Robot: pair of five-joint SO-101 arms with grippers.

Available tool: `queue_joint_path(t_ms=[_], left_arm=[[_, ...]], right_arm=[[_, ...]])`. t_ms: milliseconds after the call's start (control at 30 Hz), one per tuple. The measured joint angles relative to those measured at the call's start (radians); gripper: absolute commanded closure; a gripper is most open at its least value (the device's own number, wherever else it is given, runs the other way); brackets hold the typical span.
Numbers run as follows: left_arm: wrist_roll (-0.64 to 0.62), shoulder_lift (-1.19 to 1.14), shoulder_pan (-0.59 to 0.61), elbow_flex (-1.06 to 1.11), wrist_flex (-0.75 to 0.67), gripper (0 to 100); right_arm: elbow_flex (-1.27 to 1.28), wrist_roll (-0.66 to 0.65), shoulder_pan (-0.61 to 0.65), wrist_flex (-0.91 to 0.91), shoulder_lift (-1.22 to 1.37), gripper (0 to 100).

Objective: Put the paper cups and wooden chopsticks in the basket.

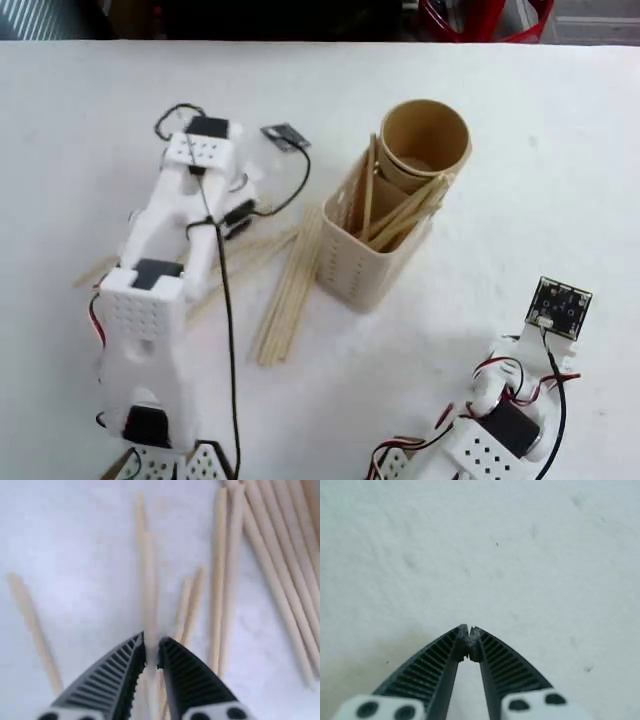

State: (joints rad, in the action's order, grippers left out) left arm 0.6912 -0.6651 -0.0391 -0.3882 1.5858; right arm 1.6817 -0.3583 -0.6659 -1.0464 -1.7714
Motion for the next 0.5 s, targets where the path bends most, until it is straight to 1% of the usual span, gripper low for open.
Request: queue_joint_path(t_ms=[100, 267, 500], left_arm=[[0.006, 0.025, 0.025, -0.003, -0.028, 98], [0.006, 0.044, 0.025, -0.003, -0.063, 98], [-0.005, 0.184, 0.023, -0.003, -0.066, 98]], right_arm=[[0.0, 0.0, 0.0, 0.0, 0.0, 98.1], [0.0, 0.0, 0.0, 0.0, 0.0, 98.1], [0.0, 0.0, 0.0, 0.0, 0.0, 98.1]])
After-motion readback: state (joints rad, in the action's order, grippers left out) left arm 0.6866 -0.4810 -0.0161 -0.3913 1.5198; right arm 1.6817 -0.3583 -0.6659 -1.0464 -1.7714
